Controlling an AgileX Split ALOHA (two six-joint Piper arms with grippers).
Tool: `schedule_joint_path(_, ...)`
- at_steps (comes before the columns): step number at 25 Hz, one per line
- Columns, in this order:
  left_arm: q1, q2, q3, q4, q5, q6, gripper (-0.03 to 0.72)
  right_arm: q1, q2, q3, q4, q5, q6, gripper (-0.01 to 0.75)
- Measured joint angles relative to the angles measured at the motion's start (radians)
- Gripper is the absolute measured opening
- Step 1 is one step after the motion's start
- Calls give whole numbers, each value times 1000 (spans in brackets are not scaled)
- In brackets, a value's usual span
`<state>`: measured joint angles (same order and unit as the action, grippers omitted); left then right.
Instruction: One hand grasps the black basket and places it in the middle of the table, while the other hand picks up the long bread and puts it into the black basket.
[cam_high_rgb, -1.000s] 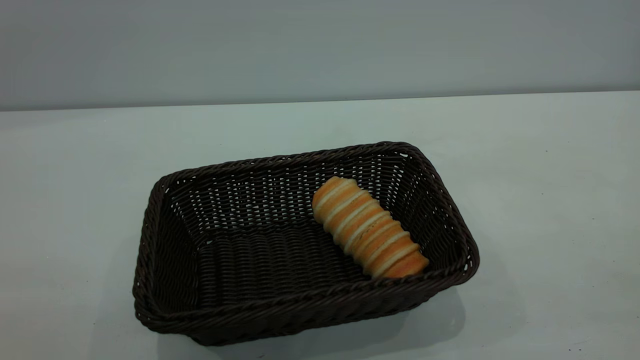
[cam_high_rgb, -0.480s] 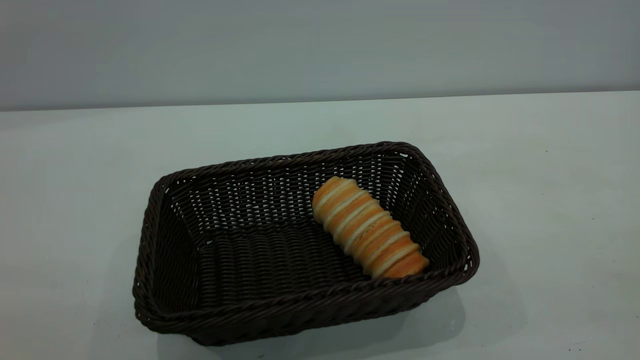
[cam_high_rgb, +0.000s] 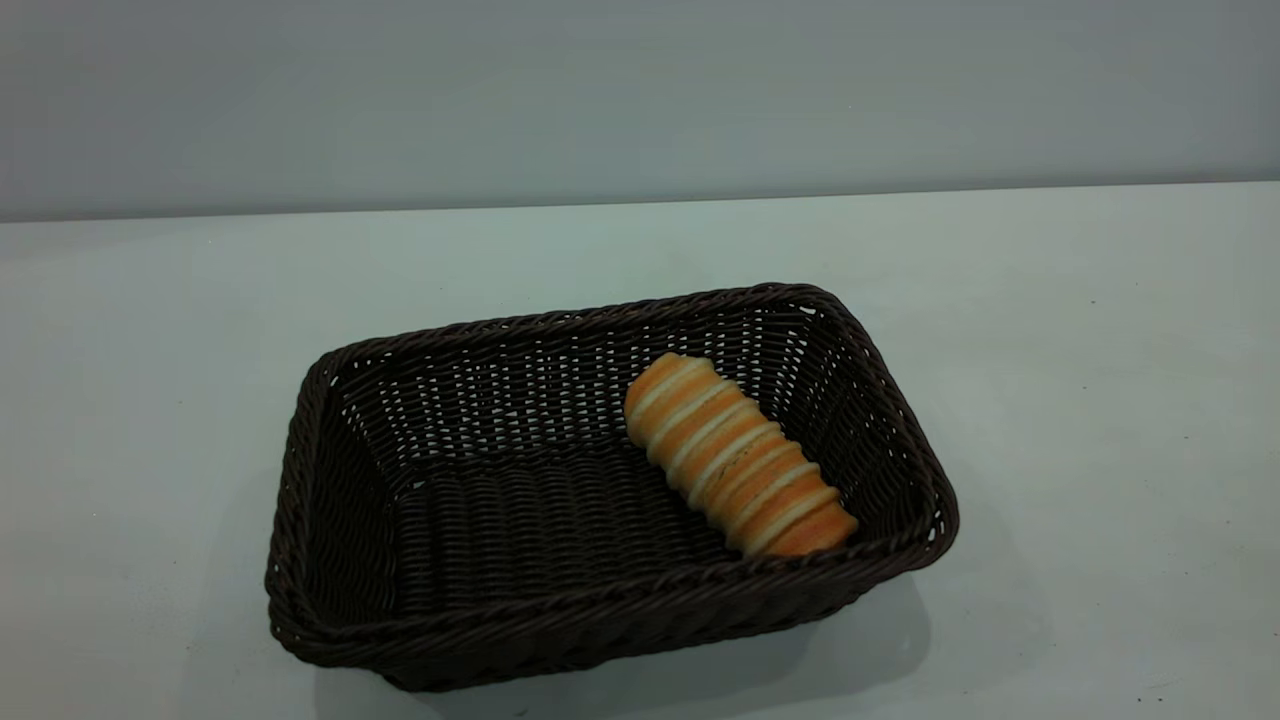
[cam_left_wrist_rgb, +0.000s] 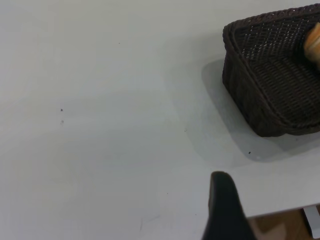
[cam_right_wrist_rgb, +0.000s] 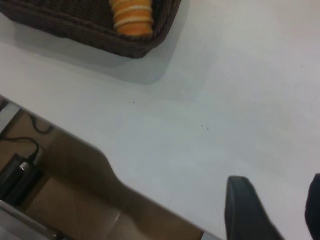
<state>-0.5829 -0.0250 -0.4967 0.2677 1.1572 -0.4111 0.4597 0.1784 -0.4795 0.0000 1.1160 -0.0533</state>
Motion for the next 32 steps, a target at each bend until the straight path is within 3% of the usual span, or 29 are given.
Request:
schedule_joint_path(9, 22, 0, 0, 0, 0, 0, 517, -12, -18, 0, 0, 0, 0, 235)
schedule_joint_path(18, 453, 0, 0, 1, 0, 0, 517, -327, -90, 0, 15, 8, 0, 237)
schedule_joint_path(20, 507, 0, 0, 1, 0, 0, 517, -361, -90, 0, 15, 8, 0, 237)
schedule_joint_path(32, 531, 0, 0, 0, 0, 0, 517, -373, -90, 0, 18, 8, 0, 237)
